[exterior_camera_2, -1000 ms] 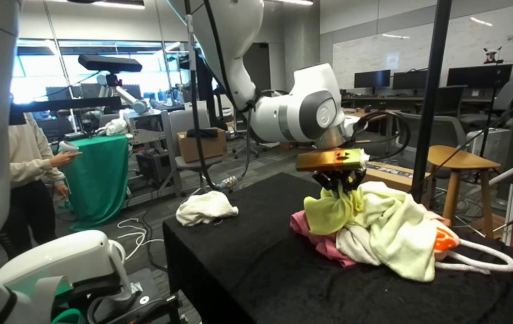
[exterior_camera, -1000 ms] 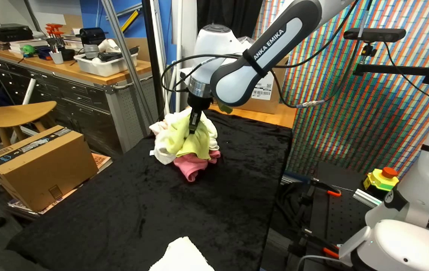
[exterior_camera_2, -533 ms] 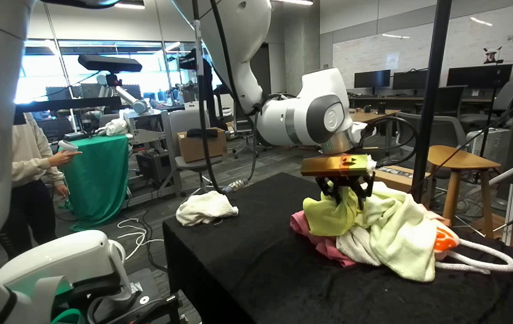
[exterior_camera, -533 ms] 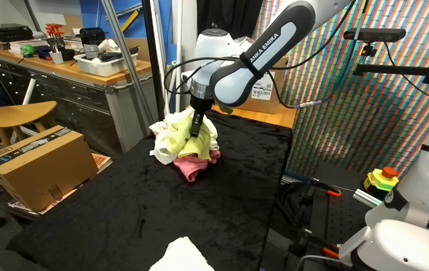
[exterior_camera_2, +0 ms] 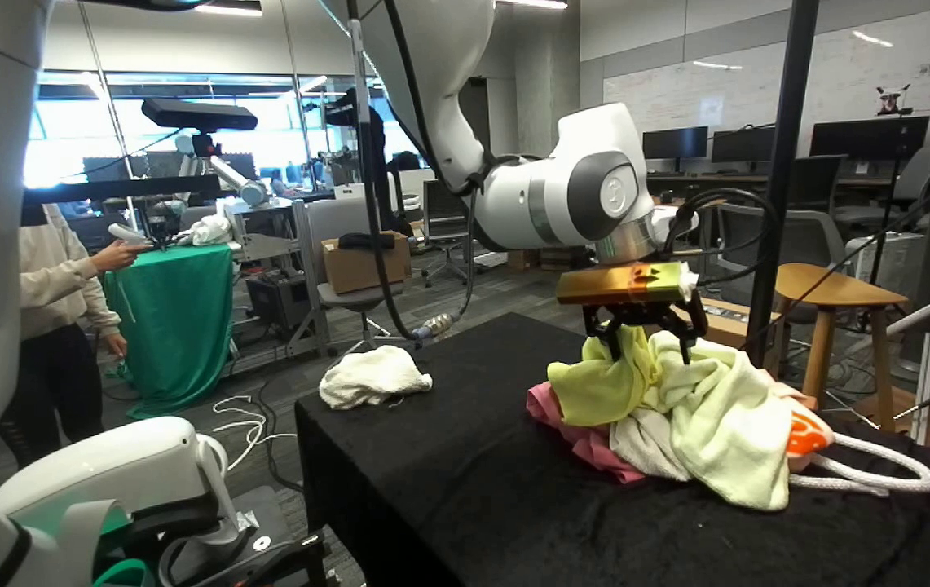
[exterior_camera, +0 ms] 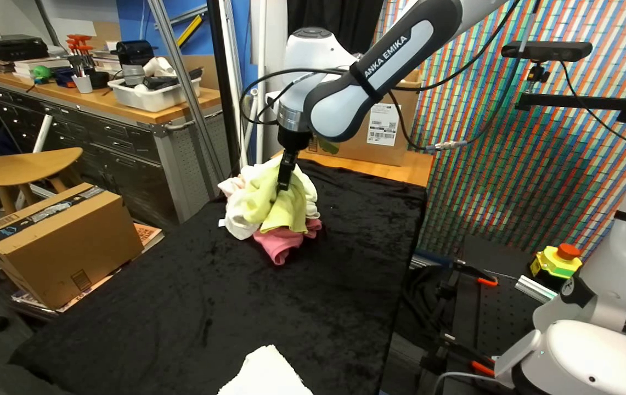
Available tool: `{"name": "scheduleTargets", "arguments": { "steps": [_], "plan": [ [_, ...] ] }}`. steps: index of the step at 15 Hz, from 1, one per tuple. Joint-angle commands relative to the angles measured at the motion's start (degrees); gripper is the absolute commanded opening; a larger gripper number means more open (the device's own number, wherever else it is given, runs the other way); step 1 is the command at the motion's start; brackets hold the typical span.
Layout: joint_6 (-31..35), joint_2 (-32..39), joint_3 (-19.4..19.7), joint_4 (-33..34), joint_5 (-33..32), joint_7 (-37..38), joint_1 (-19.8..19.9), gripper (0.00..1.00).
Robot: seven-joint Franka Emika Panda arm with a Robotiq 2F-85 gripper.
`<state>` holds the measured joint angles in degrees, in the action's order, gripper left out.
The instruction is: Put the things on the table in a single pile
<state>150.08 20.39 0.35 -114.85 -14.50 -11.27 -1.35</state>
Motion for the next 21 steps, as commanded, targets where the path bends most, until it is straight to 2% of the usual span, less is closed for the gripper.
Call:
{"name": "scheduleTargets", "arguments": {
  "steps": [1, 12, 21],
  "plan": [
    [-3.96, -3.70, 0.09, 1.30, -0.26, 0.75, -0.44, 1.00],
    [-9.13, -8.89, -1.59, 2.45, 0.06, 0.39, -1.10, 1.00],
    [-14.19, -7.16, -8.05, 1.35, 0.37, 0.28, -7.17, 1.00]
  ]
}}
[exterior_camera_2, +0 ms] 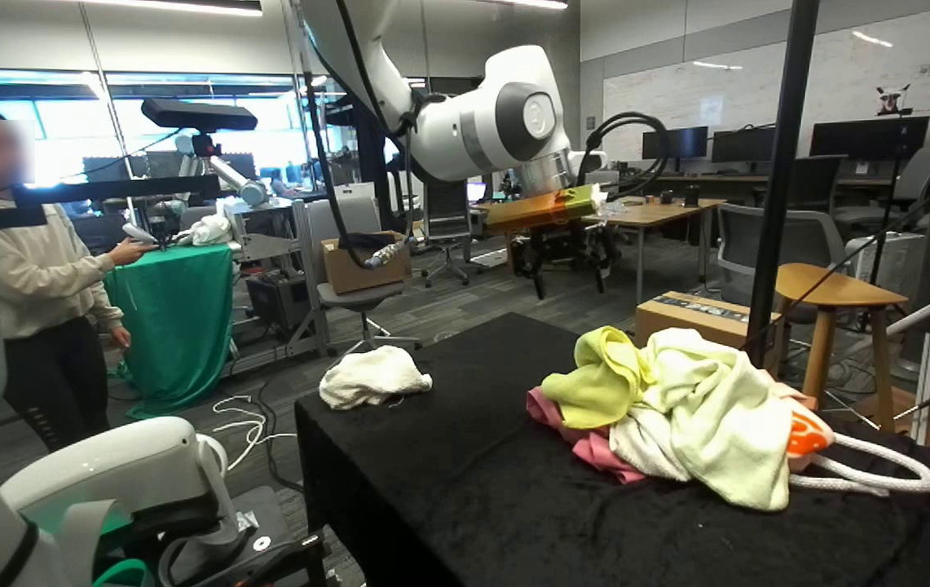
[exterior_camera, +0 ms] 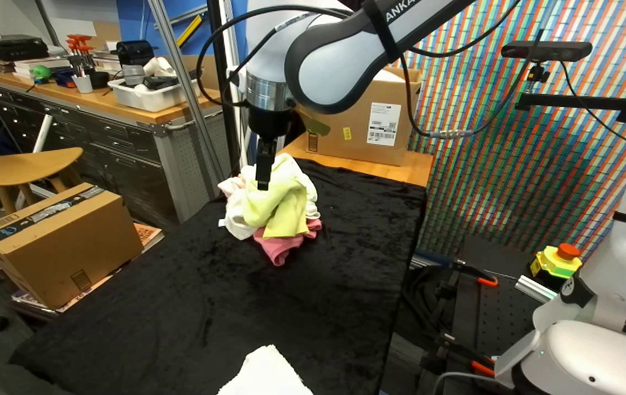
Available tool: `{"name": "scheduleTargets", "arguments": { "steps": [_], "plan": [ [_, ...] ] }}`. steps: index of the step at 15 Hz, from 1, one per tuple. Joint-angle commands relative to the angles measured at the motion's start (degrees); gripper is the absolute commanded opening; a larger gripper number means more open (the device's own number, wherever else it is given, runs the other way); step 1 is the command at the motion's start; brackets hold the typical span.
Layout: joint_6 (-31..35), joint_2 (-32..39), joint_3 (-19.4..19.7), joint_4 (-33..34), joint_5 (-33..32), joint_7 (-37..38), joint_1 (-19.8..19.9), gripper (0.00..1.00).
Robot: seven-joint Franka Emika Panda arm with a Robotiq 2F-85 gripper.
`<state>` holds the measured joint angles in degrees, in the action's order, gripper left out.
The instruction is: Put the things on the table in a single pile
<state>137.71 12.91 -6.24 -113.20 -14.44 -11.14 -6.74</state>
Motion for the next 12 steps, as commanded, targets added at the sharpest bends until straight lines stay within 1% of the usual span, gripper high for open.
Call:
{"name": "scheduleTargets", "arguments": {
  "steps": [1, 4, 9, 12],
  "plan": [
    [-2.00, 0.81, -2.15, -0.84, 0.07, 0.36, -2.64, 1.00],
    [-1.71, 1.46, -3.59, -3.77, -1.13, 1.34, -5.05, 1.00],
    [-0.12, 2.98, -6.50, -10.03, 0.73, 1.47, -7.70, 1.00],
    [-0.84, 4.66, -7.70, -11.05, 0.89, 3.52, -9.39, 1.00]
  ]
}}
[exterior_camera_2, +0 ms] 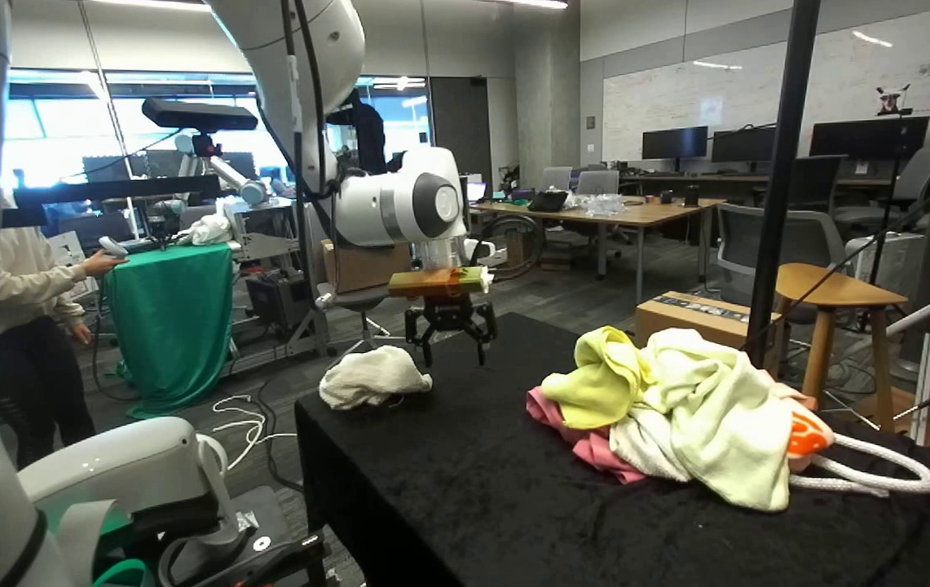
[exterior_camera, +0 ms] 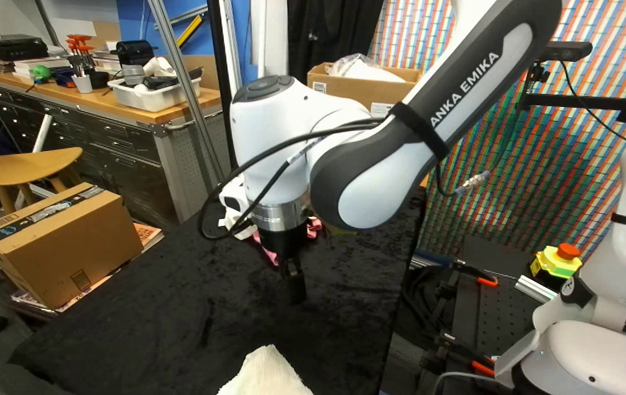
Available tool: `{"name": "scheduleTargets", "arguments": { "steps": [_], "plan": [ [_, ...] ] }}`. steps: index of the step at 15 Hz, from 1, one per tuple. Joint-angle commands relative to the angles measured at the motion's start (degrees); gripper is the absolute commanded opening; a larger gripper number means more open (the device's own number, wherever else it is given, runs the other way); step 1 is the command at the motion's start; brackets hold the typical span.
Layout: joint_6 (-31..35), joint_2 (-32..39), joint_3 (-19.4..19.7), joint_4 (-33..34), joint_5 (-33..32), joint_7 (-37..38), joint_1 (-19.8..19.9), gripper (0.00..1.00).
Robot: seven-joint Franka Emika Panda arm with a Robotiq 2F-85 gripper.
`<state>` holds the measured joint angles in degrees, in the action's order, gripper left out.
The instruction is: Put the things on the table in a single pile
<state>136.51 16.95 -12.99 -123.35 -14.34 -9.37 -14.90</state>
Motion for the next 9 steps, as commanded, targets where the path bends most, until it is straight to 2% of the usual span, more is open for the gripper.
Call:
{"name": "scheduleTargets", "arguments": {
  "steps": [1, 5, 9],
  "plan": [
    [-0.18, 1.37, -1.21, -0.52, 1.06, 2.67, -1.72, 1.00],
    [-1.91, 3.64, -1.85, 2.14, 4.04, 6.01, -2.63, 1.00],
    [-5.45, 5.48, -1.81, 5.01, 10.02, 9.78, -2.46, 1.00]
  ]
}}
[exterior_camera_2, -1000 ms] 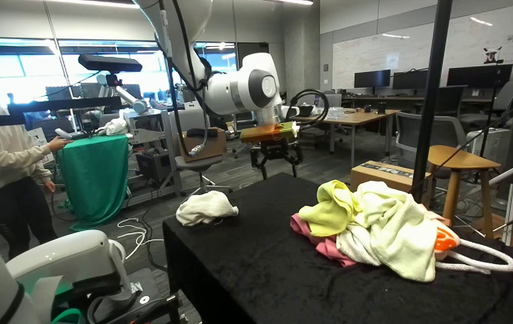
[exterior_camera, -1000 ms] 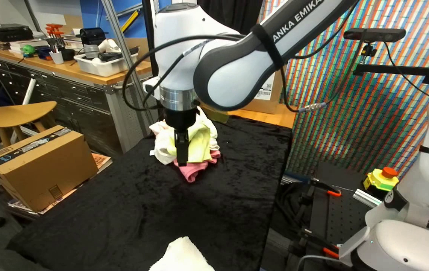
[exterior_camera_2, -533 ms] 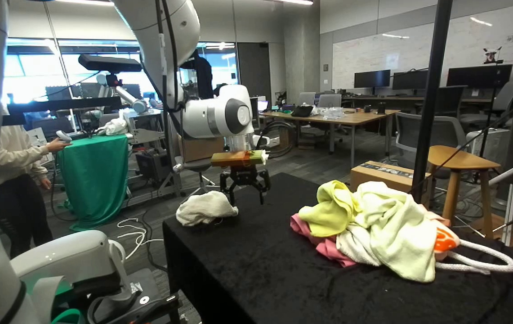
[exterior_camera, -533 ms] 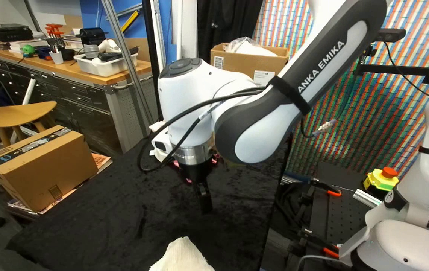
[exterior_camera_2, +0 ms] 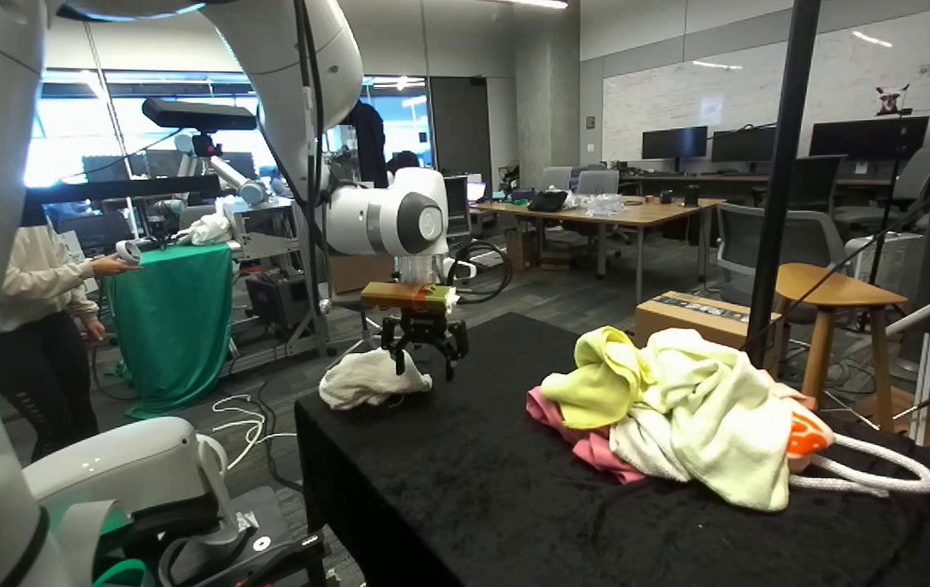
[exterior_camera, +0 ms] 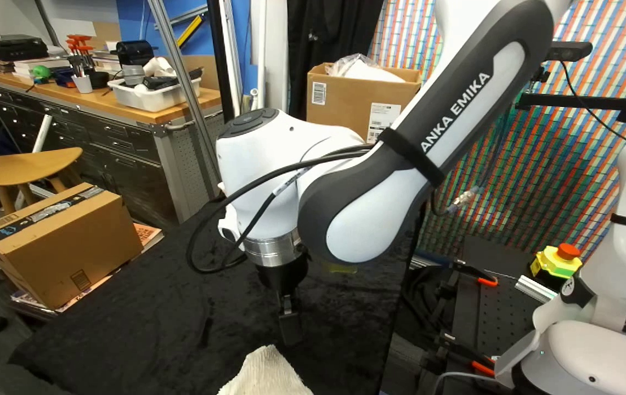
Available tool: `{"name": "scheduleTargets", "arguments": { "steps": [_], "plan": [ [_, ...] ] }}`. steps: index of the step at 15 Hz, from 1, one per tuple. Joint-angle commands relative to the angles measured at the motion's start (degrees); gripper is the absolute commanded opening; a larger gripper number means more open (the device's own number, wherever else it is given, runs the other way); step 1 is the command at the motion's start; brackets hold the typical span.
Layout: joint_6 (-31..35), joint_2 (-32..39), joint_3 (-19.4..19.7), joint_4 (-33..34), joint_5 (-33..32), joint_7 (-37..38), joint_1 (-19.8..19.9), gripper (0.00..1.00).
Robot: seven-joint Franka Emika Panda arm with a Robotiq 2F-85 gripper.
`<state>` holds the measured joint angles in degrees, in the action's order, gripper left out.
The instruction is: Put the things on the table in a single pile
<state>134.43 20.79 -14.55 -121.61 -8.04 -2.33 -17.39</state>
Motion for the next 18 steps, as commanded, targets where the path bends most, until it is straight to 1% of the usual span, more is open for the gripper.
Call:
{"name": "scheduleTargets", "arguments": {
  "steps": [1, 9, 13, 15, 18],
  "plan": [
    [-3.95, 2.17, -0.16, 3.87, 4.74, 3.78, -0.08, 1.00],
    [-5.65, 5.07, -1.72, 5.98, 12.10, 7.97, -1.23, 1.00],
    [-11.82, 6.82, -2.47, 9.91, 15.03, 8.22, -1.50, 1.00],
    [-15.51, 7.09, -2.78, 11.96, 17.12, 7.32, -0.98, 1.00],
    [-18.41, 7.84, -2.71, 14.54, 19.92, 6.89, -0.54, 1.00]
  ]
}}
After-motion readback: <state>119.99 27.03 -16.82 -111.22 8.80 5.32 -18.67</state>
